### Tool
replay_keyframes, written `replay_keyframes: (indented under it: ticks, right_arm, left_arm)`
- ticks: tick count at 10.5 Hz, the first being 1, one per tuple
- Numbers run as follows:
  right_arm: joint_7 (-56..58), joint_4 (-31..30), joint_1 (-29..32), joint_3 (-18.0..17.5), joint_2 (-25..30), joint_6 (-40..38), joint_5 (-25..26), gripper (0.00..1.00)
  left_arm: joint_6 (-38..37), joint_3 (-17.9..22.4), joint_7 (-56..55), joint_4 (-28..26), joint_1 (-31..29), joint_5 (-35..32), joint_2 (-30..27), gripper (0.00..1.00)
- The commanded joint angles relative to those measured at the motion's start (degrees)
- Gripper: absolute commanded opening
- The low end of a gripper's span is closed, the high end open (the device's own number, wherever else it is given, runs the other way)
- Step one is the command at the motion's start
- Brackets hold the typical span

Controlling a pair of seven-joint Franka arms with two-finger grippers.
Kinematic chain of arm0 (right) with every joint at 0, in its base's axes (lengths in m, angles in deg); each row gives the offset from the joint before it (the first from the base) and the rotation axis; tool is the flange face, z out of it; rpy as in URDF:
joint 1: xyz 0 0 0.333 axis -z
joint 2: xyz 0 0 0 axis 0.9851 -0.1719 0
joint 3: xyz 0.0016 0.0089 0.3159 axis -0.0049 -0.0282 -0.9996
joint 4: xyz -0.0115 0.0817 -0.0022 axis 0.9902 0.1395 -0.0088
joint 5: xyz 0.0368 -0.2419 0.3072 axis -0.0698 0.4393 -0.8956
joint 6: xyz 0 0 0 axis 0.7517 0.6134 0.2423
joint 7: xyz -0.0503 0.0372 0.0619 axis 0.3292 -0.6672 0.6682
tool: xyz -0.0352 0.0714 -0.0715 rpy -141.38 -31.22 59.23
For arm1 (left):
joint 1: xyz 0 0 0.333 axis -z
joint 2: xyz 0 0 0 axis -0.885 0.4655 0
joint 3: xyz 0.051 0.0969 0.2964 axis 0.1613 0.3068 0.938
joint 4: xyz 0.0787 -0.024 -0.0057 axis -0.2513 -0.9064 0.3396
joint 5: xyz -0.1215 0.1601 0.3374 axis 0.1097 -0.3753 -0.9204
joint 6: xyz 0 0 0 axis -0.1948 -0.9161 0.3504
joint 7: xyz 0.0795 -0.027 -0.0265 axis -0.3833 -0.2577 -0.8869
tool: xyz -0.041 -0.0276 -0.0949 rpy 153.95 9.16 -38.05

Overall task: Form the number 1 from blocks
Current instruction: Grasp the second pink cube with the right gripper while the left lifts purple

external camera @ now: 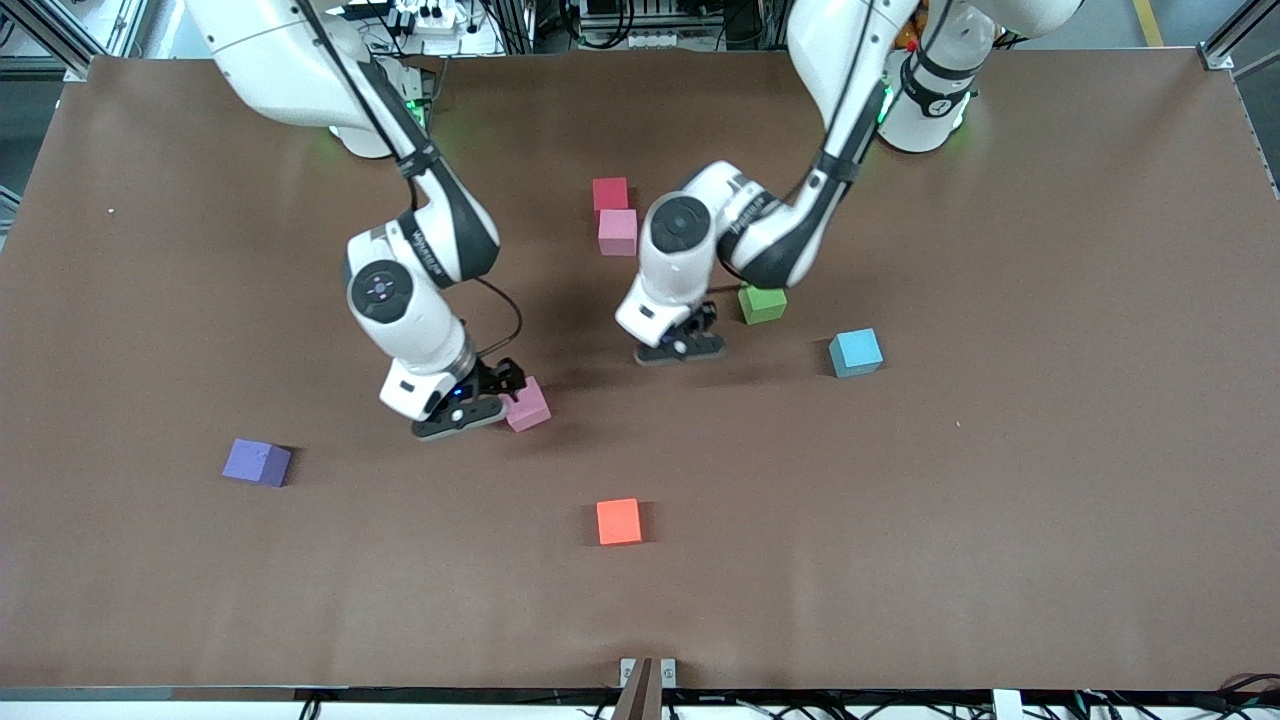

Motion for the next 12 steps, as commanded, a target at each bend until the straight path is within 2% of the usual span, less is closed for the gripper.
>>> replay_keyframes:
  ticks: [1,3,6,9,11,12]
  right_arm:
    - [3.3,-0.4,4.7,-1.0,0.1,-0.4,0.2,1.00]
    - [3.1,-0.4,4.4,-1.0,-0.1,-0.3,-0.4,1.00]
    - [3.9,-0.8,3.3,-2.3,-0.2,0.1,-3.9,1.00]
    - [4.1,-0.7,3.2,-4.3,-0.5,0.3,-4.1,1.00]
    - [4.1,-0.8,3.1,-4.4,-0.5,0.9,-5.0,1.00]
    - [4.1,-0.8,3.1,-4.4,-0.5,0.8,-4.9,1.00]
  left_arm:
    - [-1.1,-0.3,-1.8,-0.5,4.3,1.4,-0.1,0.00]
    - [-1.2,-2.3,-3.1,2.7,4.8,1.7,2.2,0.00]
    - [-1.2,-5.1,-5.4,2.5,5.8,1.4,2.5,0.00]
    - [-1.2,-5.1,-6.0,2.5,7.6,1.2,4.7,0.00]
    - [-1.2,-5.2,-6.0,2.4,7.8,1.2,5.1,0.00]
    - [-1.3,-5.2,-5.8,2.3,7.8,1.0,5.1,0.42]
